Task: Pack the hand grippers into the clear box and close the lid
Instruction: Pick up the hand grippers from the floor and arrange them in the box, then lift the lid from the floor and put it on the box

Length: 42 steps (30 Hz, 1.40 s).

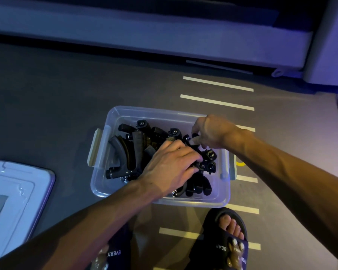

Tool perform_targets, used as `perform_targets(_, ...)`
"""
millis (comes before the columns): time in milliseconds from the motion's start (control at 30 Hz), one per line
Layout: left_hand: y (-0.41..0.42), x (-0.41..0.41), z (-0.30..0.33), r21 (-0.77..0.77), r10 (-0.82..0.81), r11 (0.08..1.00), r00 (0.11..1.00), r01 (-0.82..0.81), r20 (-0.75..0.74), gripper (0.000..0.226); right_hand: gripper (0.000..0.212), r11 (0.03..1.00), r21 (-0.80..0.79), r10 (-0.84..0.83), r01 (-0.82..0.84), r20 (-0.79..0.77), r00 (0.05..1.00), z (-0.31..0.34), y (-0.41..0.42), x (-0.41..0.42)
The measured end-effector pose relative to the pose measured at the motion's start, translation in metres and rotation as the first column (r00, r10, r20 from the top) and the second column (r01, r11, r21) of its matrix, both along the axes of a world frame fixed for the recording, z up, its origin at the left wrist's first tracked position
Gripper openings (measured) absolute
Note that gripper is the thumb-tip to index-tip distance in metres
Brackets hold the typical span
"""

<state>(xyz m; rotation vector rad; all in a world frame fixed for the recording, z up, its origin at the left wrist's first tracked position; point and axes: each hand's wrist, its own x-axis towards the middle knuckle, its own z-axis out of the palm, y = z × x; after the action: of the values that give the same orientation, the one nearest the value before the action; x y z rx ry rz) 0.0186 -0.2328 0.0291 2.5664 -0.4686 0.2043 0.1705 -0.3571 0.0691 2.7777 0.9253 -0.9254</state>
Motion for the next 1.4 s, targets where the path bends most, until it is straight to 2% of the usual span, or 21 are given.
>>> perform_targets(133, 0.028, -0.003, 0.014, -0.054, 0.115, 0.992, 0.992, -0.113, 0.043, 0.021, 0.047, 0.989, 0.141, -0.054, 0.047, 0.047, 0.997, -0.003, -0.013, -0.004)
perform_targets(200, 0.053, -0.002, 0.023, -0.091, 0.235, 0.969, 0.970, -0.229, 0.063, 0.018, 0.044, 0.966, 0.258, -0.055, 0.008, 0.176, 0.983, 0.000, -0.023, -0.012)
perform_targets(300, 0.100, -0.002, 0.025, -0.106, 0.477, 0.877, 0.877, -0.470, 0.063, 0.020, 0.029, 0.924, 0.382, -0.184, 0.018, 0.400, 0.898, 0.009, -0.042, -0.019)
perform_targets(367, 0.127, -0.006, 0.018, -0.013, 0.592, 0.806, 0.806, -0.592, 0.007, 0.031, 0.031, 0.923, 0.366, -0.263, 0.121, 0.366, 0.893, 0.007, -0.060, -0.012)
perform_targets(433, 0.142, -0.014, 0.009, 0.070, 0.639, 0.769, 0.766, -0.635, -0.066, 0.045, 0.035, 0.937, 0.270, -0.289, 0.223, 0.239, 0.927, -0.002, -0.075, -0.003)
perform_targets(500, 0.145, -0.021, 0.002, 0.070, 0.658, 0.753, 0.743, -0.655, -0.124, 0.049, 0.029, 0.920, 0.266, -0.330, 0.288, 0.129, 0.935, -0.007, -0.078, 0.002)
perform_targets(600, 0.143, -0.016, 0.002, -0.038, 0.665, 0.728, 0.719, -0.684, -0.204, 0.046, 0.019, 0.863, 0.391, -0.376, 0.321, 0.072, 0.924, -0.011, -0.072, 0.006)
perform_targets(700, 0.141, -0.009, 0.005, -0.048, 0.638, 0.752, 0.745, -0.657, -0.197, 0.046, 0.021, 0.838, 0.447, -0.380, 0.314, 0.063, 0.923, -0.015, -0.070, 0.011)
perform_targets(833, 0.142, 0.006, 0.007, -0.066, 0.655, 0.734, 0.730, -0.676, -0.196, 0.045, 0.026, 0.792, 0.507, -0.412, 0.341, 0.031, 0.911, -0.018, -0.066, 0.030)
perform_targets(967, 0.149, 0.047, 0.006, -0.068, 0.663, 0.733, 0.733, -0.677, -0.154, 0.043, 0.028, 0.770, 0.539, -0.469, 0.342, 0.114, 0.876, -0.019, -0.051, 0.062)
perform_targets(1067, 0.155, 0.073, 0.004, -0.065, 0.678, 0.717, 0.716, -0.694, -0.167, 0.043, 0.034, 0.745, 0.548, -0.516, 0.380, 0.114, 0.849, -0.016, -0.043, 0.078)
perform_targets(1233, 0.158, 0.076, 0.004, -0.104, 0.679, 0.701, 0.705, -0.706, -0.204, 0.043, 0.045, 0.766, 0.506, -0.525, 0.397, 0.135, 0.841, -0.013, -0.042, 0.078)
perform_targets(1333, 0.162, 0.055, -0.001, -0.134, 0.671, 0.719, 0.731, -0.682, -0.124, 0.038, 0.053, 0.767, 0.568, -0.489, 0.298, 0.218, 0.844, -0.010, -0.038, 0.056)
perform_targets(1400, 0.170, 0.031, -0.005, -0.163, 0.711, 0.687, 0.701, -0.708, -0.052, 0.038, 0.055, 0.773, 0.608, -0.442, 0.182, 0.309, 0.842, -0.003, -0.027, 0.034)
